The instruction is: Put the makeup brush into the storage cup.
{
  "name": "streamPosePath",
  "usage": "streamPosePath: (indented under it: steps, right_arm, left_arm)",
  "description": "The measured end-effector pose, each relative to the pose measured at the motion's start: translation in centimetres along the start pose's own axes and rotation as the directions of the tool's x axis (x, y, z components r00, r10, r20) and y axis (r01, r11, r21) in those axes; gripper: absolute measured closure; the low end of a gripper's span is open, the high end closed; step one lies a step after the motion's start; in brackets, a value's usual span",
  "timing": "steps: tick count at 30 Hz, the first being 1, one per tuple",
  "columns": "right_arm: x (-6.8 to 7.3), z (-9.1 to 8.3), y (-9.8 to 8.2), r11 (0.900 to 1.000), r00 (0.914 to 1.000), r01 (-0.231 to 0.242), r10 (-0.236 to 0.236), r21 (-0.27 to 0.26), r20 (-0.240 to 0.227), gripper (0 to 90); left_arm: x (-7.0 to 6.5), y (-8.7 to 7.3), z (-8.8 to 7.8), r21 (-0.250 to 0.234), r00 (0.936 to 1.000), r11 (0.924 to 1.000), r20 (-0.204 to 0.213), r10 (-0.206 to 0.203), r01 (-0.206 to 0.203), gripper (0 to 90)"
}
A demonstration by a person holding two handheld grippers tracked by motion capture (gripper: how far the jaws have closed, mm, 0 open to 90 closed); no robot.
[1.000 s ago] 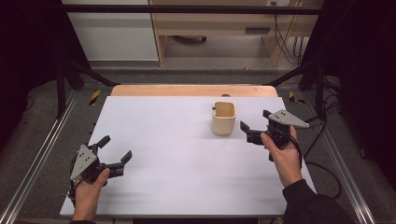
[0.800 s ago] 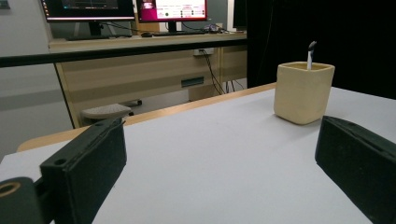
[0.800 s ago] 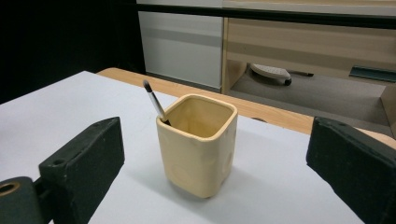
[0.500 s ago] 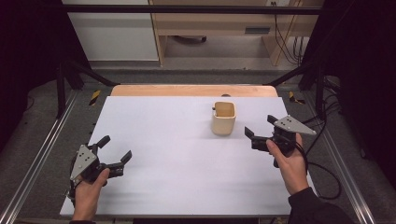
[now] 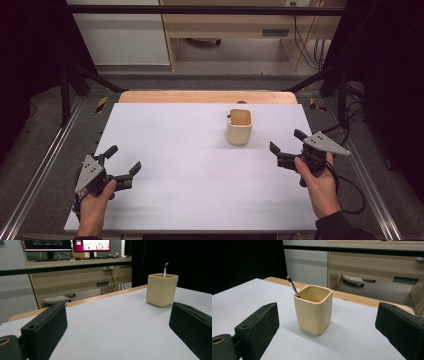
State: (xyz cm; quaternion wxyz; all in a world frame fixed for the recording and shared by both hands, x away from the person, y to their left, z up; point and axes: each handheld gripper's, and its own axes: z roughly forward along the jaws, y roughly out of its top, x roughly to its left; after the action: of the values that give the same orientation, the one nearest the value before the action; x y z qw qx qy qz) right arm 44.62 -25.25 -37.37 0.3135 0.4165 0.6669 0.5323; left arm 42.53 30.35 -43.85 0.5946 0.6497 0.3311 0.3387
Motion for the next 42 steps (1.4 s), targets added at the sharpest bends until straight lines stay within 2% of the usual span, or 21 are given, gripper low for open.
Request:
streamPosePath:
  steps: [22,42]
  right_arm:
    - [-0.5,-2.8,-2.5,1.000,0.9995,-0.010,0.009,0.004,0.032,5.8]
    - [-1.2,-4.2,-5.7,0.998,0.9968,-0.053,0.051,0.027,0.062,5.1]
  left_arm:
    - [-0.1,0.0,0.0,-0.001,1.0000,1.0000,0.009,0.003,-0.003,1.2]
    - [-0.1,0.0,0.0,-0.002,0.9999,1.0000,0.009,0.007,-0.007,0.9]
